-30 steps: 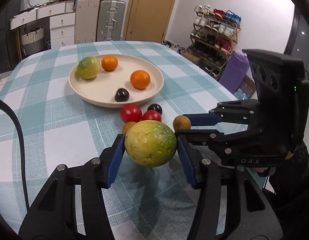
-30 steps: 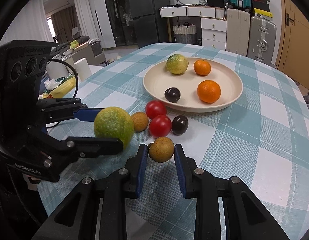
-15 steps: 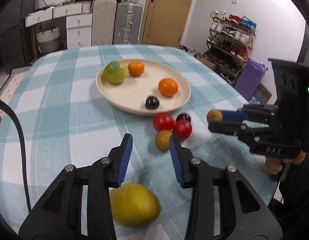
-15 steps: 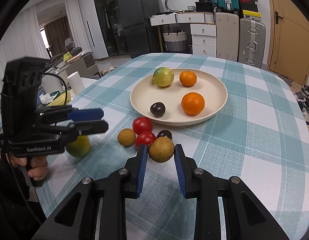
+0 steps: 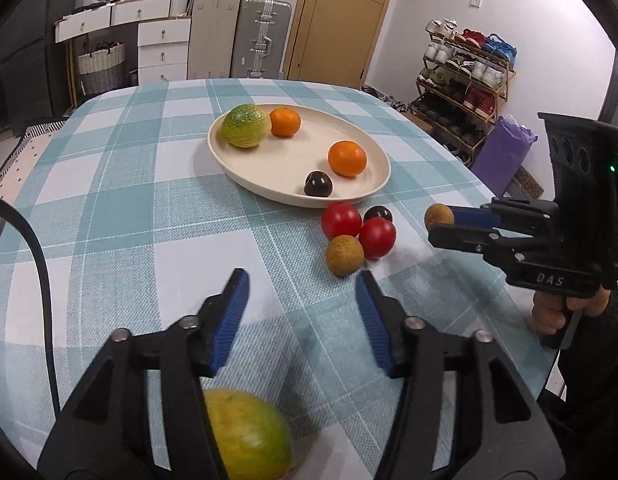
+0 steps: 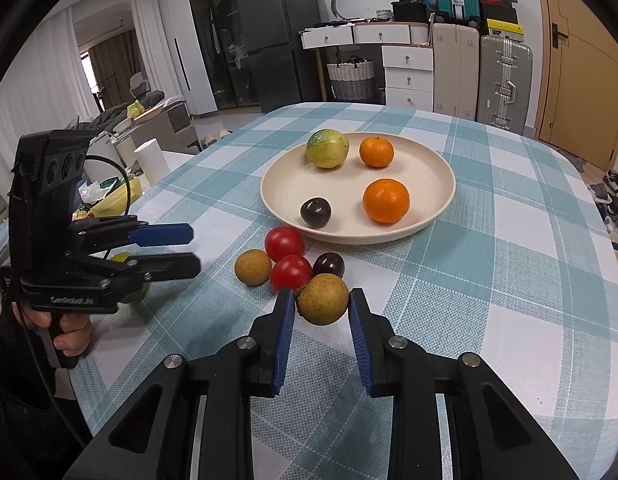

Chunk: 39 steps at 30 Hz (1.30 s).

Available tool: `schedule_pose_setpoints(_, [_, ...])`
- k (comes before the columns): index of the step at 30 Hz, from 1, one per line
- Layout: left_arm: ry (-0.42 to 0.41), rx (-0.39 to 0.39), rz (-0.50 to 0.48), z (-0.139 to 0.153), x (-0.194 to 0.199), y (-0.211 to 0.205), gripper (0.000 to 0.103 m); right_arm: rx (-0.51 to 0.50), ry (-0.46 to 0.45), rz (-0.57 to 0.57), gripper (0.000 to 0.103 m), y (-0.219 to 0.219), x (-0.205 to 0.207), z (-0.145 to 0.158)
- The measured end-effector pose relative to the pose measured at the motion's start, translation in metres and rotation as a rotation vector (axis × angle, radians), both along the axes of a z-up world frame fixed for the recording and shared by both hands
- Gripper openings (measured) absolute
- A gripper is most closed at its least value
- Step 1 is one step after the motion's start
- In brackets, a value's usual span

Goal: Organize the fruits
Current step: 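Carry the guava and kiwi onto the cream plate and open both grippers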

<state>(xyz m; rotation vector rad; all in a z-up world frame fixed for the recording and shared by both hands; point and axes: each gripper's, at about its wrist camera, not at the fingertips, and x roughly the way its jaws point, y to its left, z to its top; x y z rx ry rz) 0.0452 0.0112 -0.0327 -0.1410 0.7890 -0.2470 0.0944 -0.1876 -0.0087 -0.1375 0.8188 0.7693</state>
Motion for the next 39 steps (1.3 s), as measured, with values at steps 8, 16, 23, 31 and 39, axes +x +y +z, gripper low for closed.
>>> schedule_pose_setpoints(8, [0.015,0.064,0.018,-0.001,-0.036,0.008,0.08,-0.002,-0.009,0.007,0.028,0.0,-0.005,0.004])
schedule_pose_setpoints(16, [0.079,0.06,0.02,-0.014,-0.044,0.013,0.048,-0.003,-0.013,0.014,0.028,0.004,-0.007,0.005])
schedule_pose_setpoints(23, [0.043,0.05,0.008,-0.009,-0.042,0.008,0.047,-0.006,-0.013,0.011,0.028,0.005,-0.006,0.005])
schedule_pose_setpoints(31, [-0.036,0.04,0.027,0.009,-0.009,0.0,0.048,0.001,-0.007,-0.025,0.028,0.002,0.01,0.006])
schedule_pose_setpoints(39, [-0.105,0.022,0.065,0.024,0.035,-0.003,0.048,0.014,-0.023,-0.085,0.028,-0.001,0.03,0.012])
